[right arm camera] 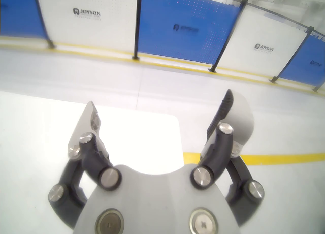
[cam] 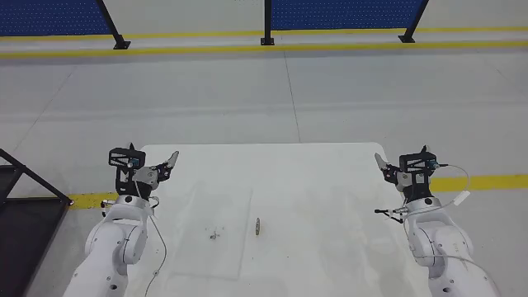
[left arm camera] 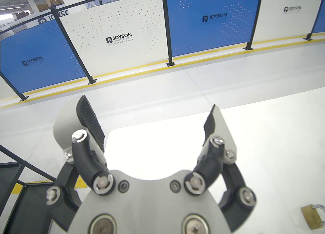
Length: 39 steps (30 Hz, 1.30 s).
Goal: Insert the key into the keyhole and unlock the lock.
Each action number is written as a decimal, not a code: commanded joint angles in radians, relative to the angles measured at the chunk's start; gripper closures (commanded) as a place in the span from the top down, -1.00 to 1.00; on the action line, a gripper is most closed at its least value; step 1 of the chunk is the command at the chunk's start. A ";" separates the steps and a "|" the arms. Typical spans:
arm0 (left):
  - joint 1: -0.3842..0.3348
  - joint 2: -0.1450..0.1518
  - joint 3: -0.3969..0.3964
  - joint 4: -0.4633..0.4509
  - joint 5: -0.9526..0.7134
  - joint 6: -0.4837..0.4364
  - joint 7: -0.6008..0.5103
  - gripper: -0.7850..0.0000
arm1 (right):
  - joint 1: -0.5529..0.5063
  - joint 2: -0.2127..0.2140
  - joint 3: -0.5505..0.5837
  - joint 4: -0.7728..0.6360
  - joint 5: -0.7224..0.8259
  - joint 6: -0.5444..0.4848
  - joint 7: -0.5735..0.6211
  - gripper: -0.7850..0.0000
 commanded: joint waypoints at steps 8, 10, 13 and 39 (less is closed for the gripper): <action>0.046 0.001 0.009 -0.020 -0.022 -0.076 -0.004 1.00 | 0.000 0.000 0.000 0.000 0.000 0.000 0.000 1.00; 0.086 0.003 -0.001 -0.060 -0.048 -0.135 -0.036 1.00 | 0.000 0.000 0.000 0.000 0.000 0.000 0.000 1.00; 0.162 0.008 -0.003 -0.133 -0.090 -0.230 -0.136 1.00 | 0.000 0.000 0.000 0.000 0.000 0.000 0.000 1.00; 0.105 -0.026 0.374 -0.096 0.124 0.058 -0.744 0.22 | 0.000 0.000 0.000 0.000 0.000 0.000 0.000 1.00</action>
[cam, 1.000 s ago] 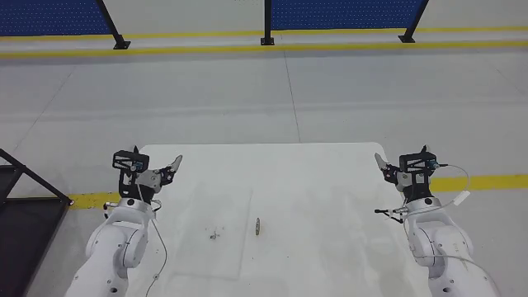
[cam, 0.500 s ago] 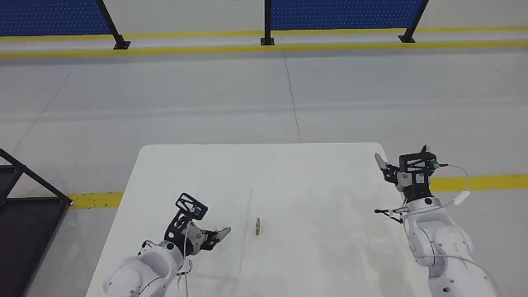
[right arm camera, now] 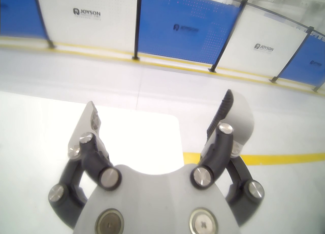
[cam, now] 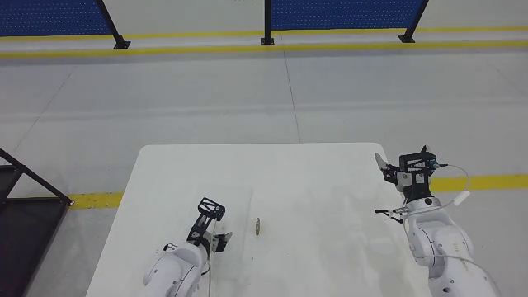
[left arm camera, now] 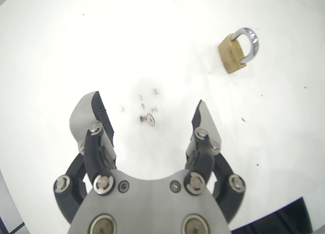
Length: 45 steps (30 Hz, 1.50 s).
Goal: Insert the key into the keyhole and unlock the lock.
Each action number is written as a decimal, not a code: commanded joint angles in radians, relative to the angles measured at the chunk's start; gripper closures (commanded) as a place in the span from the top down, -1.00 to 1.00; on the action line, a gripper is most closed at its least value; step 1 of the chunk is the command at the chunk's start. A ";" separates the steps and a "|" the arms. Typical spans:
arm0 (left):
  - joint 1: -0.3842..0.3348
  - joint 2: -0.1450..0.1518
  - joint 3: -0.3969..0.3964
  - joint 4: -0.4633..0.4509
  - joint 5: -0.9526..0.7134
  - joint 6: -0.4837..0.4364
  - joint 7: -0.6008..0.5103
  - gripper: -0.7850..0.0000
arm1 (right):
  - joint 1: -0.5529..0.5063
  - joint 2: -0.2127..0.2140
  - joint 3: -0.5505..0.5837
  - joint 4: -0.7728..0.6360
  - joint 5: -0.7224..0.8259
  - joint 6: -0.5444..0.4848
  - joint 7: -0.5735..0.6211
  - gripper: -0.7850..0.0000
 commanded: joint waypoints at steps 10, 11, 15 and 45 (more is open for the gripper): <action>-0.012 -0.006 0.031 0.042 0.046 0.032 -0.002 -0.07 | 0.000 0.000 0.000 0.000 0.000 0.000 0.000 1.00; -0.010 -0.006 0.031 0.042 0.047 0.033 -0.001 -0.09 | 0.000 0.000 0.000 0.000 0.000 0.000 0.000 1.00; 0.001 -0.005 0.031 0.042 0.059 0.030 0.001 -0.19 | 0.000 0.000 0.000 0.000 0.000 0.000 0.000 1.00; 0.006 -0.008 0.020 0.038 0.100 0.019 -0.009 -0.86 | 0.000 0.000 0.000 0.000 0.000 0.000 0.000 1.00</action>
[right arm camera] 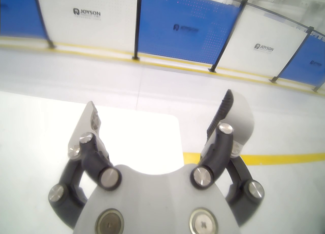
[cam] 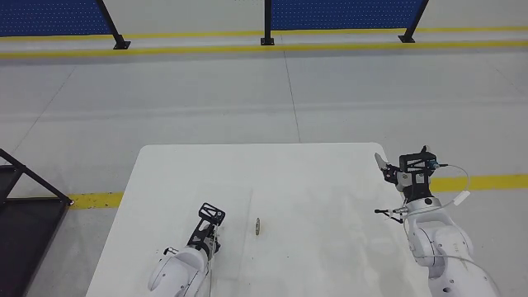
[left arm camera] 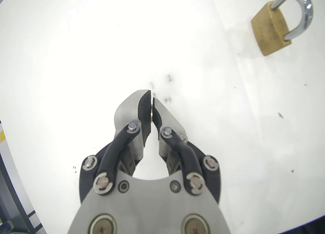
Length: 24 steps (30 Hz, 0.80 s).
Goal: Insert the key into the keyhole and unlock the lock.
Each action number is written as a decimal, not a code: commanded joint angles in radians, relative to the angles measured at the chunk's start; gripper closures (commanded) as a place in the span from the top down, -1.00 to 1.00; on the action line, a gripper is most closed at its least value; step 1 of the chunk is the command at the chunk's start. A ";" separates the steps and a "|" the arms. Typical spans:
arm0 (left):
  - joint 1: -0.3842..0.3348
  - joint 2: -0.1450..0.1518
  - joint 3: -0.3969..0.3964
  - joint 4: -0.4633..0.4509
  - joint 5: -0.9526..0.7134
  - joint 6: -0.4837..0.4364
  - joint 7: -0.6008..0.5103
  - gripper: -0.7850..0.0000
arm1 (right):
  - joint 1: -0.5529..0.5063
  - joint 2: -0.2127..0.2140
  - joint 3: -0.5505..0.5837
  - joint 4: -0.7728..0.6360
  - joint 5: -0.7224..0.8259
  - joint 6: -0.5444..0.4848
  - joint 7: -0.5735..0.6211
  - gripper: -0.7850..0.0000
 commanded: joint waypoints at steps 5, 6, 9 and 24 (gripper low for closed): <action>0.002 -0.001 -0.002 -0.008 0.005 -0.005 -0.007 -1.00 | 0.000 0.000 0.000 0.000 0.000 0.000 0.000 1.00; 0.002 0.000 -0.003 -0.010 0.006 -0.006 -0.006 -1.00 | 0.000 0.000 0.000 0.000 0.000 0.000 0.000 1.00; 0.009 0.000 -0.009 -0.022 -0.001 -0.009 0.002 -1.00 | 0.000 0.000 0.000 0.000 0.000 0.000 0.000 1.00; 0.194 0.031 -0.258 -0.130 -0.359 -0.387 0.495 -1.00 | 0.000 0.000 0.000 0.000 0.000 0.000 0.000 1.00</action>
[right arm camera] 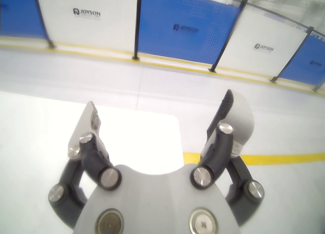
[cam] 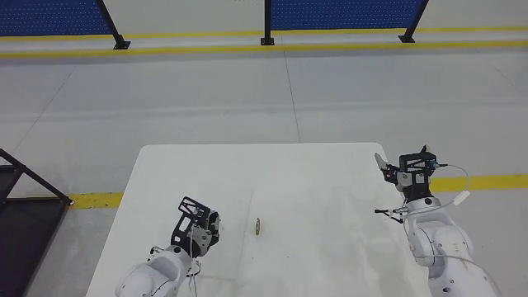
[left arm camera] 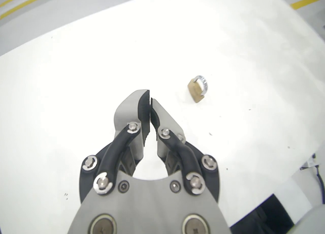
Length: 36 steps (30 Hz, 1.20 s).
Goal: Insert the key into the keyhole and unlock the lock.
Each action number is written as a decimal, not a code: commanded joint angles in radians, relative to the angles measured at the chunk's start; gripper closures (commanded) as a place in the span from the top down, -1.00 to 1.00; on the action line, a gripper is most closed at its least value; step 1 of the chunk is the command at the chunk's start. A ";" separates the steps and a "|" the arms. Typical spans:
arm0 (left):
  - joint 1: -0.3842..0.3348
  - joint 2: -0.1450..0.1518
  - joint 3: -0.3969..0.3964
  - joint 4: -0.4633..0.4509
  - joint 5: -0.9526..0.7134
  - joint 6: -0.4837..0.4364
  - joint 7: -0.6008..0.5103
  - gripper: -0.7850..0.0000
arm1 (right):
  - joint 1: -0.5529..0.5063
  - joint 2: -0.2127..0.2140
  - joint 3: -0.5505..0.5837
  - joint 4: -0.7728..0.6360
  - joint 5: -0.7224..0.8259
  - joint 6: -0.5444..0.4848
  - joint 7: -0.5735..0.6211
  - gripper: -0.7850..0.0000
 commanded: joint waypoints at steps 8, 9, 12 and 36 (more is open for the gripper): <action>-0.025 0.022 -0.142 0.169 -0.225 -0.478 0.369 -1.00 | -0.002 0.000 -0.036 -0.004 -0.053 -0.024 0.045 1.00; -0.034 0.024 -0.149 0.188 -0.242 -0.504 0.384 -1.00 | -0.006 -0.002 -0.059 -0.012 -0.076 -0.023 0.055 1.00; -0.059 0.027 -0.160 0.222 -0.273 -0.563 0.396 -1.00 | -0.028 -0.008 -0.149 -0.037 -0.158 -0.017 0.082 1.00; -0.066 0.030 -0.165 0.228 -0.272 -0.576 0.388 -1.00 | 0.174 -0.142 -0.809 0.324 -0.119 -0.060 0.159 1.00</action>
